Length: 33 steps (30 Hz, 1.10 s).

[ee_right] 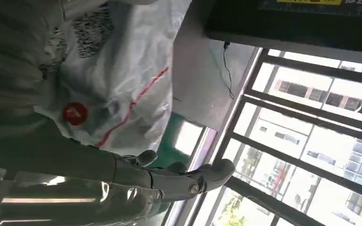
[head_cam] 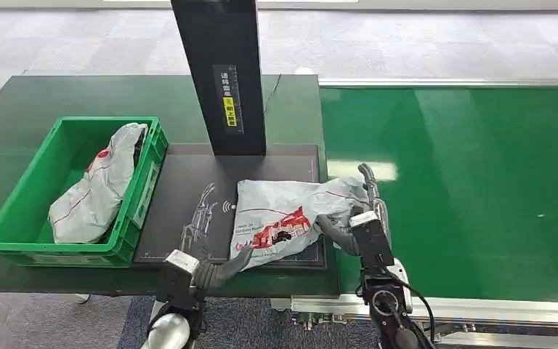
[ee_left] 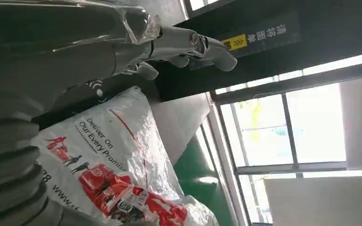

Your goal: Moved the parcel from conveyor to table for the left to box.

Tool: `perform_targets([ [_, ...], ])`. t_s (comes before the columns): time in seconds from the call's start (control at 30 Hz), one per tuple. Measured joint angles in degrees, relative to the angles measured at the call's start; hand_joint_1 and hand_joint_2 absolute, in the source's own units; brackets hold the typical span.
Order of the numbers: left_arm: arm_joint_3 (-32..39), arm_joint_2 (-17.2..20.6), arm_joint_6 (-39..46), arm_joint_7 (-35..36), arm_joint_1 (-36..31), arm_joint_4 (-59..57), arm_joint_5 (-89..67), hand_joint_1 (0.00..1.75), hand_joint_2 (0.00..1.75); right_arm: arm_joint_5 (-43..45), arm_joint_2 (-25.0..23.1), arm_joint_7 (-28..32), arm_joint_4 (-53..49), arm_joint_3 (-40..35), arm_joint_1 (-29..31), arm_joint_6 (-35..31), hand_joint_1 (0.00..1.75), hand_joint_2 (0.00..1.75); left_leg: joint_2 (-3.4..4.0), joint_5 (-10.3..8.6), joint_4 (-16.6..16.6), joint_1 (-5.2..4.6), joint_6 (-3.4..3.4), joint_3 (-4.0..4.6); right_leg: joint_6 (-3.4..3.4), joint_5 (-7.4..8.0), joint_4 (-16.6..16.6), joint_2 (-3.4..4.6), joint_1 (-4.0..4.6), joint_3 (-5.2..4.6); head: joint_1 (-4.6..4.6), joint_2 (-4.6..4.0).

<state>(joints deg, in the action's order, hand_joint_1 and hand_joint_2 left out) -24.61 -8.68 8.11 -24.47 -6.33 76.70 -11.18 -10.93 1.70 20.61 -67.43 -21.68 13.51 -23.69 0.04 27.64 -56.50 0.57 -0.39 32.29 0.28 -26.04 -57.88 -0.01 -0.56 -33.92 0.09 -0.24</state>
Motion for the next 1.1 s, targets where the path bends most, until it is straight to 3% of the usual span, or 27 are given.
perform_targets([
  [0.37,-8.0,-0.3,4.3,14.3,-8.8,-7.9,-27.4,0.0,1.75,-1.0,0.4,0.1,-0.8,1.9,-1.3,4.3,0.0,1.75,0.01,0.0,0.0,-0.01,0.0,-0.01,0.0,0.01,0.0,0.0,-0.01,0.01,0.0,0.0],
  [0.57,-12.9,-0.8,-1.0,18.4,-12.9,-13.4,-33.0,0.0,1.75,-1.7,0.2,-0.1,-0.1,1.9,-0.3,5.9,0.0,1.75,0.01,0.0,0.0,0.0,0.0,0.0,0.0,0.01,0.0,0.01,-0.01,0.0,0.0,0.0],
  [0.77,-16.1,-1.2,-0.6,23.6,-14.4,-17.7,-41.8,0.0,1.75,-3.0,0.1,-0.3,0.1,3.4,-0.9,6.4,0.0,1.75,0.0,0.0,0.0,-0.01,0.0,0.0,0.0,0.01,0.0,0.0,-0.01,0.0,0.0,0.0],
  [0.97,-17.4,-1.6,-7.0,26.2,-15.3,-21.6,-47.0,0.03,1.75,-4.2,-0.2,-0.3,0.1,5.2,-1.7,6.9,0.0,1.75,0.0,0.0,0.0,0.0,0.0,0.0,0.0,0.01,0.0,0.0,-0.01,0.0,0.0,0.0],
  [1.0,-17.5,-1.7,-7.9,26.4,-15.5,-22.2,-47.9,0.68,1.75,-4.4,-0.3,-0.3,0.1,5.5,-1.8,7.3,0.0,1.75,-0.01,0.0,0.0,0.0,0.0,-0.01,0.0,0.01,0.0,0.0,-0.01,0.01,0.02,0.0],
  [1.03,-17.7,-1.7,-8.4,26.5,-15.6,-22.6,-48.2,1.69,1.75,-4.6,-0.4,-0.3,0.1,5.7,-1.9,7.4,0.0,1.75,-0.01,0.0,0.0,0.0,0.0,-0.01,0.0,0.01,0.0,0.0,-0.01,0.02,0.0,0.0],
  [1.1,-17.7,-2.1,-9.5,26.5,-15.8,-23.5,-48.7,1.73,1.75,-4.7,-0.5,-0.3,0.1,6.2,-2.2,7.6,0.0,1.75,-0.01,0.0,0.0,0.0,0.0,-0.01,0.0,0.01,0.0,0.0,-0.01,0.04,0.0,0.0],
])
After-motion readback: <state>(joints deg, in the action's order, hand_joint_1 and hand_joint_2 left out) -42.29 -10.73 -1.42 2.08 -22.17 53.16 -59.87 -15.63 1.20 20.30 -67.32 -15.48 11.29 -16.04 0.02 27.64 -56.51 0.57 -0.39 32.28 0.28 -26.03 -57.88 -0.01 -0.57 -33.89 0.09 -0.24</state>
